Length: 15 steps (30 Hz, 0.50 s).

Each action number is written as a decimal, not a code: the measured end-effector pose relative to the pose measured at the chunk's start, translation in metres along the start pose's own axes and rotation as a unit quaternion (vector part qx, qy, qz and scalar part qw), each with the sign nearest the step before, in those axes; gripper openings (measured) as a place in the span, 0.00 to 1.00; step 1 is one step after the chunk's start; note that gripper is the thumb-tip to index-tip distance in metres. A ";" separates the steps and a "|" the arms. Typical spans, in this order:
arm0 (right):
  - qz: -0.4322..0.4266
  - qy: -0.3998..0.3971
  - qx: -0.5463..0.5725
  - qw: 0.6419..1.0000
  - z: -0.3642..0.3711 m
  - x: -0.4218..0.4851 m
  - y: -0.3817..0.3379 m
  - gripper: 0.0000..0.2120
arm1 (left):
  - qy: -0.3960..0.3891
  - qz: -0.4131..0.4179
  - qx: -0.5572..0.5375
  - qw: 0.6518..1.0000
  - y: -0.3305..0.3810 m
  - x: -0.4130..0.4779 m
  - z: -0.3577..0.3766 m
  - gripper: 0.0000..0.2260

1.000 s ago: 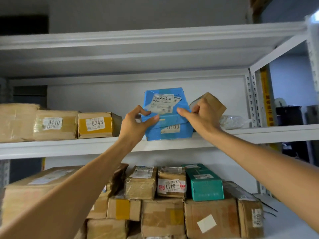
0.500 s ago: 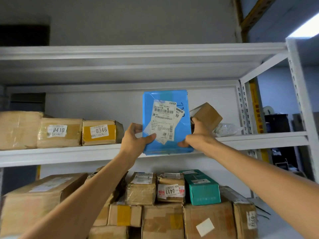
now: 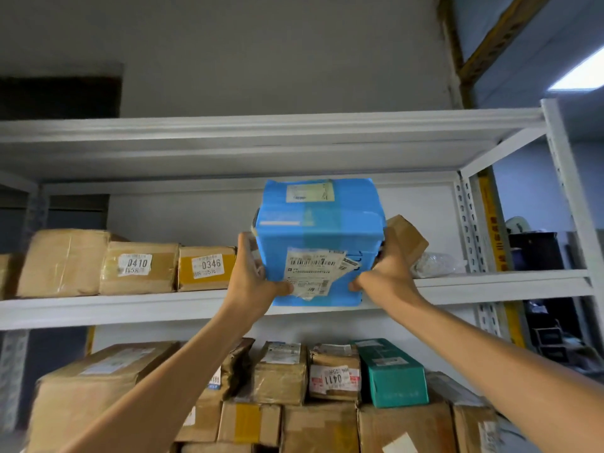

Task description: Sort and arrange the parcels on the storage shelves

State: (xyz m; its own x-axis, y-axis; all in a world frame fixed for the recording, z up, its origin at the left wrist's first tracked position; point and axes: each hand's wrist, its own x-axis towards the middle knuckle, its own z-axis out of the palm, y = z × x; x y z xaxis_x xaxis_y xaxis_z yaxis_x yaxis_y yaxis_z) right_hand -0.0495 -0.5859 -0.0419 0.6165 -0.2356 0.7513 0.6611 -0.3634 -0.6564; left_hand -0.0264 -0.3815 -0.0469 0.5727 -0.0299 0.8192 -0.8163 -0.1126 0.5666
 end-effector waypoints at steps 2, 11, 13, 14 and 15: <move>-0.013 0.010 0.011 1.000 0.000 0.001 -0.010 0.28 | 0.004 0.028 0.011 1.000 0.002 0.004 -0.003 0.33; 0.138 0.026 0.178 0.974 -0.017 0.028 -0.016 0.21 | -0.036 0.086 0.055 0.994 0.022 0.000 -0.009 0.28; 0.154 0.061 0.181 0.970 -0.015 0.029 -0.016 0.16 | -0.072 0.119 0.092 0.986 0.030 -0.004 0.000 0.27; 0.152 0.075 0.175 0.970 -0.013 0.028 -0.017 0.15 | -0.086 0.130 0.098 0.983 0.033 -0.005 0.005 0.27; 0.150 0.080 0.173 0.970 -0.013 0.027 -0.018 0.14 | -0.095 0.130 0.091 0.983 0.036 -0.006 0.009 0.27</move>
State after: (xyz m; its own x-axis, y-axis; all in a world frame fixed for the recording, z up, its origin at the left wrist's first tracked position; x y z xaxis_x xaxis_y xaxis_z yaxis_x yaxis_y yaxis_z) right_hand -0.0502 -0.5974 -0.0095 0.7477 -0.4307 0.5054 0.5825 0.0601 -0.8106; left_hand -0.0590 -0.3940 -0.0325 0.3642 -0.2652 0.8928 -0.9198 -0.2524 0.3003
